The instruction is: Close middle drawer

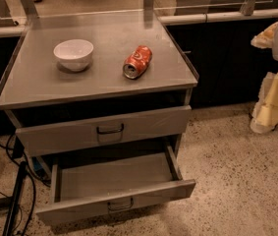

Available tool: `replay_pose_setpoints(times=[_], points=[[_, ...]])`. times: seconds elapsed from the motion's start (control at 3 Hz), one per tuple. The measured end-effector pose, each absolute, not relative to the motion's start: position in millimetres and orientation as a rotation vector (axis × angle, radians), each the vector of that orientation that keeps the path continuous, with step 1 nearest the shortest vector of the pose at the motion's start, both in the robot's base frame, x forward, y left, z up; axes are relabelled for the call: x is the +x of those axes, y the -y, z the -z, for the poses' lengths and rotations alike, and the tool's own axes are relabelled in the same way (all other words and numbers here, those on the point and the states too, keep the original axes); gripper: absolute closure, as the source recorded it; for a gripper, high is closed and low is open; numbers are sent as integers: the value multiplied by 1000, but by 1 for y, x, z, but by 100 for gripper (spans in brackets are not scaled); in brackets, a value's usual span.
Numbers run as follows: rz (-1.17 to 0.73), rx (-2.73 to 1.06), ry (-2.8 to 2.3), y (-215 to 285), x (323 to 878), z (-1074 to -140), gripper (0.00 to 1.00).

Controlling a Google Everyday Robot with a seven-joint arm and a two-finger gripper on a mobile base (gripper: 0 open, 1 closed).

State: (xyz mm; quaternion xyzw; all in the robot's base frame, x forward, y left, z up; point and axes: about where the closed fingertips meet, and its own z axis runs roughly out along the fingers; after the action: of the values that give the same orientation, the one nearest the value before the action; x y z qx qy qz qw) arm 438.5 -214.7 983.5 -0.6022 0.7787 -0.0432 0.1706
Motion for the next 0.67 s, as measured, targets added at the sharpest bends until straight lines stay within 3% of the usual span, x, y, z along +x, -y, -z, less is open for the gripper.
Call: replay_pose_setpoints(times=[0.33,0.67], points=[[123,-1711,-2212,215,439,-983,0],[123,-1711,-2212,215,439,-983,18]])
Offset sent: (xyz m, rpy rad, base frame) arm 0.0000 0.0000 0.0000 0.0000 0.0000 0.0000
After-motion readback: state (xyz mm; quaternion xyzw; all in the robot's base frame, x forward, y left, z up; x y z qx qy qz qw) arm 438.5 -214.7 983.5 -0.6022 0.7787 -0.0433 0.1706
